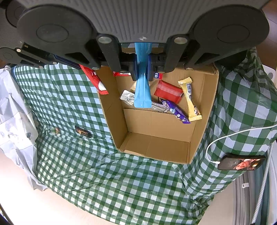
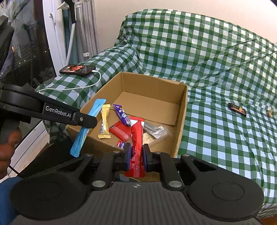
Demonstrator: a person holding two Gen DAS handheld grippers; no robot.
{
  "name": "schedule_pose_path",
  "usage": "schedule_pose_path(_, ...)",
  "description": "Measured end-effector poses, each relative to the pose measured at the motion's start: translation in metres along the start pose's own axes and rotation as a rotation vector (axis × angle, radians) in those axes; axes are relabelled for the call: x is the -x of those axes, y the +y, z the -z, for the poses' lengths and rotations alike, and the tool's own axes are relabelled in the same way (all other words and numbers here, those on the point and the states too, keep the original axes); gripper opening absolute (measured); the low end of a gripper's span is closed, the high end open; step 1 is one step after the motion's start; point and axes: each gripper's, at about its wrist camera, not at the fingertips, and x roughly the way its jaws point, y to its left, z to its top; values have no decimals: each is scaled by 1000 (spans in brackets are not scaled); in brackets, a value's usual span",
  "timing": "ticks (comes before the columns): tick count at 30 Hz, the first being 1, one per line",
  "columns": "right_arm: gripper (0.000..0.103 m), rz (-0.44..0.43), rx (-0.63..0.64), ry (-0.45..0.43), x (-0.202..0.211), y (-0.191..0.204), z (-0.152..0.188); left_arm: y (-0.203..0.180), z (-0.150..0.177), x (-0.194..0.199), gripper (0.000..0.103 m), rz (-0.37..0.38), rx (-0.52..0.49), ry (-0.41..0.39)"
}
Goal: Organize snacks
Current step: 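Carry the blue stick and red stick over the box with both tools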
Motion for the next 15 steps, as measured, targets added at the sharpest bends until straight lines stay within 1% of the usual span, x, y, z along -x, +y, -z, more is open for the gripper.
schedule_pose_path(15,15,-2,-8,43,-12,-4,-5,2,-2,-17,12,-7,24,40)
